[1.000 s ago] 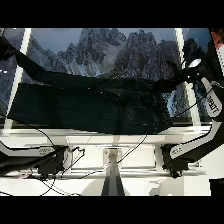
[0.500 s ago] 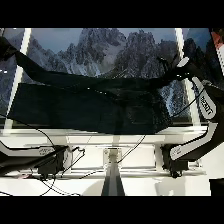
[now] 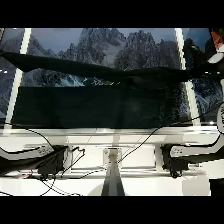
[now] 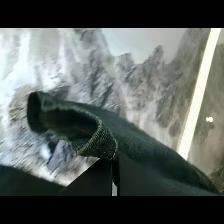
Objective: Fold the clothes and pants, and hang the long-sleeved shirts on hangers.
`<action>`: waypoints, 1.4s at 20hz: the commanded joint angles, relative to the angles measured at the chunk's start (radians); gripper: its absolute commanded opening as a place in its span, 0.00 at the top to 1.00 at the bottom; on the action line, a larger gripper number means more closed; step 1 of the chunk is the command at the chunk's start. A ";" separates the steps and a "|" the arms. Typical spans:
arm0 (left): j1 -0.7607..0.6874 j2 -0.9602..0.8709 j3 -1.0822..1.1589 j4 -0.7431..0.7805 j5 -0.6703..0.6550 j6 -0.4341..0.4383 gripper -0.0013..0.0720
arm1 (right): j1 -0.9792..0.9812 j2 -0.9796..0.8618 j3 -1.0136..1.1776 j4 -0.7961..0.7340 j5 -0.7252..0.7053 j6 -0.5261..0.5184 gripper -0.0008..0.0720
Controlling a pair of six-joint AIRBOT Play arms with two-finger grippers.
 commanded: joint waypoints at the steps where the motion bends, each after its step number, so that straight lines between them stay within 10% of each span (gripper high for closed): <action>1: 0.052 0.016 0.000 0.000 -0.129 0.001 0.95 | -0.069 0.027 0.000 -0.005 0.002 0.000 0.93; 22: 0.065 0.037 0.002 0.308 -0.051 -0.089 0.95 | -0.070 0.027 0.000 -0.086 -0.147 -0.008 0.93; 28: 0.011 -0.137 0.002 0.307 -0.007 -0.090 0.95 | -0.067 0.007 0.000 0.034 -0.401 -0.004 0.93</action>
